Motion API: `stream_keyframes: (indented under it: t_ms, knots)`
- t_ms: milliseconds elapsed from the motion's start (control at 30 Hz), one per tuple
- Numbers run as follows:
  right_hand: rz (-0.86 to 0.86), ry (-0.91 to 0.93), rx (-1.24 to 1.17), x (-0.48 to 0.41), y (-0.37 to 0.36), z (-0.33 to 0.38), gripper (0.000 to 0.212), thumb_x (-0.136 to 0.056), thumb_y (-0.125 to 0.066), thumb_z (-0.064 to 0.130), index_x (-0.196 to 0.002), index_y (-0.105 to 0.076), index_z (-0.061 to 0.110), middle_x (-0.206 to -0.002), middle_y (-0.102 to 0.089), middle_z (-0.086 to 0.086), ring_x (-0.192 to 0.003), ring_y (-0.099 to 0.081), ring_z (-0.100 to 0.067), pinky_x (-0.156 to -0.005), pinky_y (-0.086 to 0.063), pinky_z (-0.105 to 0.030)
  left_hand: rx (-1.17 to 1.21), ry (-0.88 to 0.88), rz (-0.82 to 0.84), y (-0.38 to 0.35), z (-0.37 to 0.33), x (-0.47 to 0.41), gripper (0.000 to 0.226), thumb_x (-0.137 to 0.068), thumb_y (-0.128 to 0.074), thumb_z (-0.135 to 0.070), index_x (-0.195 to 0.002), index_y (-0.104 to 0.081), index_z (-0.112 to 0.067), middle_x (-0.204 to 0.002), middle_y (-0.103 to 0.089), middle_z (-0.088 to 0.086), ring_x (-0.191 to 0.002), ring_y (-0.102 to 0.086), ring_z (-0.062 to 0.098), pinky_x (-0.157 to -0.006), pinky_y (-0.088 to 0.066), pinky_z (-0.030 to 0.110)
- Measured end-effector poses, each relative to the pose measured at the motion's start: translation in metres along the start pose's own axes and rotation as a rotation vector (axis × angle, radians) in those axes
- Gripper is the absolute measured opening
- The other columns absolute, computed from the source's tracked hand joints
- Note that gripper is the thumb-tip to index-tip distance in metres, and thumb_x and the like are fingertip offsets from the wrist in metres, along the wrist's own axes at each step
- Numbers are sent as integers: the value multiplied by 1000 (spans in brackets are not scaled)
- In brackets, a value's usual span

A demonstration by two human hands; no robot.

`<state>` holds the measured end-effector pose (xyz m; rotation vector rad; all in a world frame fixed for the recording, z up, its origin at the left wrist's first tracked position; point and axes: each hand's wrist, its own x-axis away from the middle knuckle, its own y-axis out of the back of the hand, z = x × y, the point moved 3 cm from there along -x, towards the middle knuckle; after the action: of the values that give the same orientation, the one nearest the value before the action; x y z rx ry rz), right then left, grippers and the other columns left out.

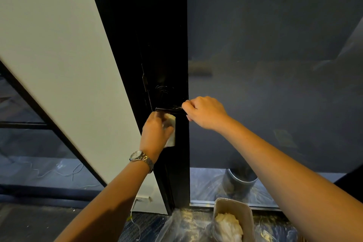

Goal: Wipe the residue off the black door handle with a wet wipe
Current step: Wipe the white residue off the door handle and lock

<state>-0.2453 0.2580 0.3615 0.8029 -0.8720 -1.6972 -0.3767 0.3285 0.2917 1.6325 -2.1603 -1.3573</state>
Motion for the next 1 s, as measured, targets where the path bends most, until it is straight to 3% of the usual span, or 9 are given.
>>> stream_keyframes:
  t_ms: [67, 167, 233, 333, 500, 633, 767, 867, 1000]
  knots:
    - [-3, 2, 2, 0, 0, 0, 51, -96, -31, 32, -74, -64, 0, -66, -55, -9, -58, -46, -22, -59, -37, -32, 77, 101, 19, -1, 9, 3, 31, -83, -62, -15, -110, -53, -3, -103, -63, 14, -88, -61, 23, -72, -43, 21]
    - [-11, 2, 9, 0, 0, 1, 53, -96, -30, 33, -78, -64, -3, -64, -54, -10, -58, -46, -22, -59, -37, -33, 177, 165, -11, -2, 8, 8, 30, -85, -61, -14, -111, -54, -3, -100, -64, 11, -79, -56, 14, -61, -41, 6]
    - [-9, 4, 10, 0, 0, 1, 52, -96, -30, 33, -76, -64, -1, -63, -53, -10, -58, -46, -22, -59, -38, -33, 162, 154, -48, 0, 6, 8, 26, -84, -61, -12, -107, -58, -2, -100, -63, 12, -79, -55, 14, -62, -40, 5]
    - [-3, 3, 7, 0, 0, 0, 51, -96, -30, 33, -73, -62, 2, -64, -54, -10, -58, -47, -23, -60, -39, -34, -46, -75, -4, 2, 5, 2, 21, -84, -62, -12, -102, -64, -2, -107, -58, 14, -91, -58, 25, -78, -42, 18]
    - [-8, 10, -14, -2, -1, -3, 53, -96, -31, 34, -75, -63, -2, -75, -66, -19, -61, -51, -25, -62, -43, -37, -239, -392, 116, 0, 0, 0, 16, -75, -69, -1, -91, -67, 1, -104, -61, 21, -89, -62, 36, -74, -54, 31]
    - [-11, 9, -5, -2, -2, -2, 53, -96, -31, 34, -74, -63, -2, -81, -69, -21, -59, -49, -23, -59, -42, -36, -69, -126, 42, -1, 6, 1, 26, -82, -64, -13, -107, -60, -3, -111, -57, 16, -95, -59, 28, -81, -42, 21]
    - [-16, -3, 14, -1, -2, -1, 52, -96, -30, 33, -75, -65, 0, -81, -69, -20, -60, -49, -23, -60, -44, -37, 184, 176, 38, -2, 9, 8, 34, -84, -61, -14, -115, -52, -4, -102, -58, 5, -85, -54, 13, -70, -42, 14]
    - [-16, 3, 17, -1, -1, -1, 51, -95, -31, 32, -72, -65, 2, -81, -70, -19, -59, -48, -22, -60, -40, -33, 303, 308, -6, -5, 10, 9, 29, -82, -63, -13, -108, -56, -2, -92, -58, 7, -67, -53, 10, -49, -41, 5]
    - [-16, 6, 20, 0, -1, -1, 50, -95, -31, 31, -73, -64, 1, -81, -70, -19, -59, -48, -22, -59, -40, -32, 362, 397, -62, -8, 9, 9, 22, -83, -62, -11, -103, -60, -4, -93, -63, 11, -68, -54, 9, -52, -41, 8]
